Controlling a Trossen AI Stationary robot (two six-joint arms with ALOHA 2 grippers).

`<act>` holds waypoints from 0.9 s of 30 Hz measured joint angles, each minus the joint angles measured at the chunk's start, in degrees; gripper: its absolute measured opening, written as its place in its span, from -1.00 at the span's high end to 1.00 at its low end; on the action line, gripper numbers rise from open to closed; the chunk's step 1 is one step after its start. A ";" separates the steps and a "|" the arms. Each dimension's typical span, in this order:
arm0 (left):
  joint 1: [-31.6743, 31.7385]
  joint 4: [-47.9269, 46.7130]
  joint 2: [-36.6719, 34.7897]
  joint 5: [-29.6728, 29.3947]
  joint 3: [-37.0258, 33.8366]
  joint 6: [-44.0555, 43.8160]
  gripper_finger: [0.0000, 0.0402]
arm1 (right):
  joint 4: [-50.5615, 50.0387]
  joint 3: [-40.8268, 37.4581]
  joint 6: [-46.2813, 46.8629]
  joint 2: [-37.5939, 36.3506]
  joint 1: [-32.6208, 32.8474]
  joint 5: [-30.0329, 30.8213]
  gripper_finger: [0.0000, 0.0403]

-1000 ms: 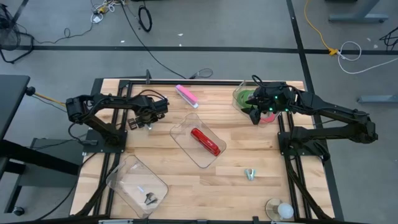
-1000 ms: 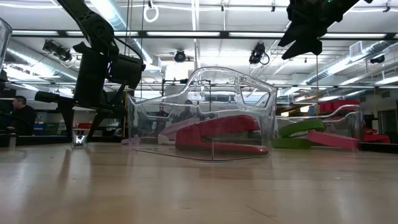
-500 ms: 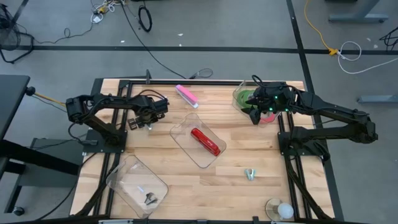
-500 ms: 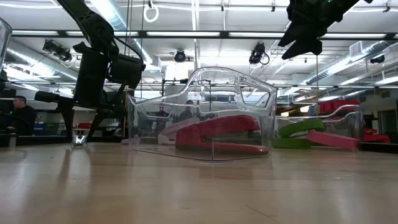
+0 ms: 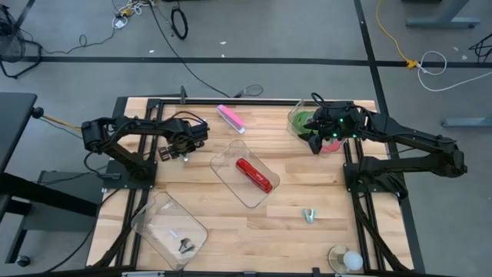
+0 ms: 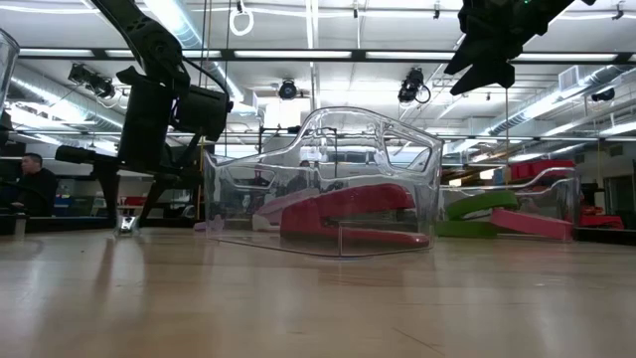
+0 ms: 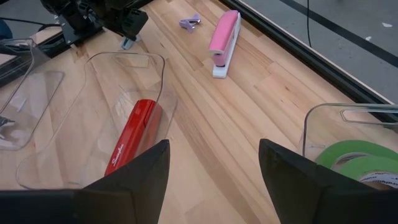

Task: Pick and place Stapler, Stapler remover, tape
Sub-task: Put the top blue staple remover into the bottom transparent bin

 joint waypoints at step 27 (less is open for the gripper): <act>-0.11 -6.49 -0.85 -1.35 9.63 16.48 0.37 | 0.00 0.00 0.00 0.00 -0.01 -0.02 -0.22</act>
